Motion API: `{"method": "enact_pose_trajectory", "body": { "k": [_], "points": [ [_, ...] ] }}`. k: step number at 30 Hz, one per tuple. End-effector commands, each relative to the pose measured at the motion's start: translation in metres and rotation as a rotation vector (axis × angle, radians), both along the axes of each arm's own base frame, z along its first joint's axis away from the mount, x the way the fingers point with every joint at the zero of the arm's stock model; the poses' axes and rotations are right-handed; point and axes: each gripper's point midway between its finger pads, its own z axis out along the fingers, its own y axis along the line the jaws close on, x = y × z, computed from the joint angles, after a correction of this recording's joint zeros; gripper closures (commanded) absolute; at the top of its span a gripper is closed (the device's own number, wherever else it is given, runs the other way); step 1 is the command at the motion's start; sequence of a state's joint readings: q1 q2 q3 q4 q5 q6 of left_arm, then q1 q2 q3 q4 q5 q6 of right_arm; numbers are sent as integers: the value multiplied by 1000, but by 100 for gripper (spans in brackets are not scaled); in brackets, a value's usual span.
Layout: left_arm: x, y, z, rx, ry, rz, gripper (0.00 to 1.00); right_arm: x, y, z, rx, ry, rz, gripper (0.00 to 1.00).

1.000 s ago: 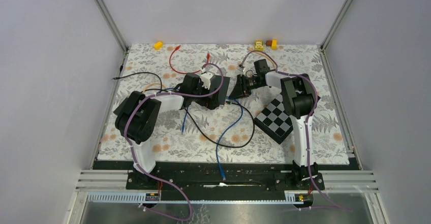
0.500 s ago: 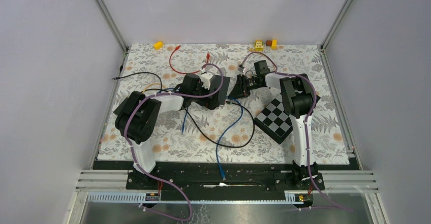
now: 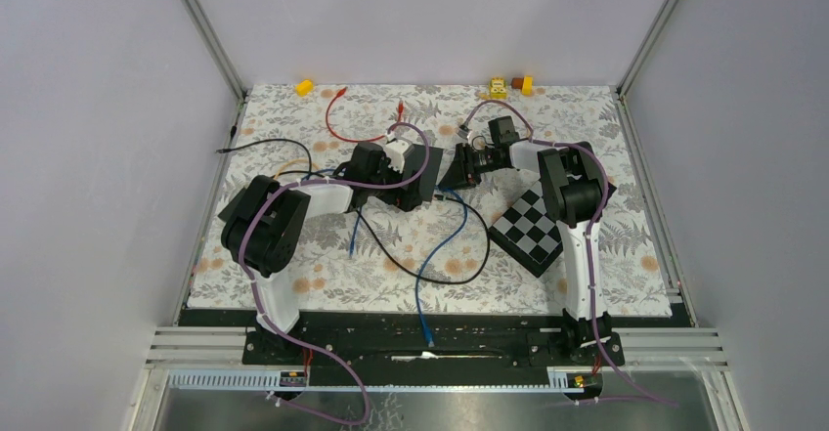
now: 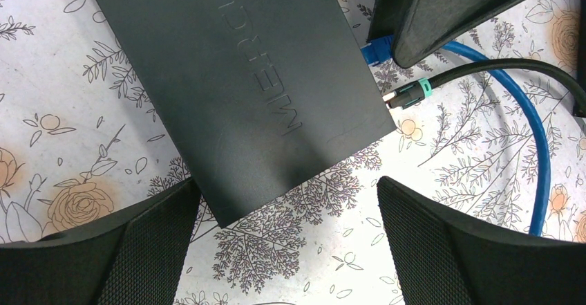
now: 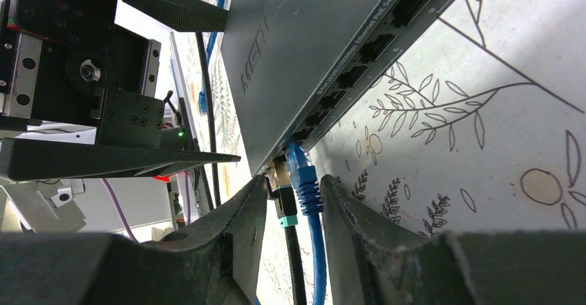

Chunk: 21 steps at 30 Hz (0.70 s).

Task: Pull the plug from the switch port
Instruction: Pull the connector from the switch port.

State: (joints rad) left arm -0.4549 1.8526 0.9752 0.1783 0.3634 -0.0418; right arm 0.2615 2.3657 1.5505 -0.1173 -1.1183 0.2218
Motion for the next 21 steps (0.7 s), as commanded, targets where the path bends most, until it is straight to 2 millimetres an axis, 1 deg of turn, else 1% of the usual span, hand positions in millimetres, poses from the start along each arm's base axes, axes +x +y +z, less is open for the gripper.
{"method": "enact_pose_trajectory", "body": {
  "k": [1, 8, 12, 21],
  "points": [
    [-6, -13, 10, -55, -12, -57, 1, -5, 4, -37, -91, -1, -10, 58],
    [-8, -12, 6, -49, -1, -62, 1, 2, 8, -41, -113, 1, -36, 60],
    [-8, -12, 8, -50, -9, -63, 2, 5, 9, -41, -126, -4, -46, 61],
    [-9, -13, 6, -52, 3, -69, 2, 4, 11, -49, -150, 6, -54, 62]
  ]
}}
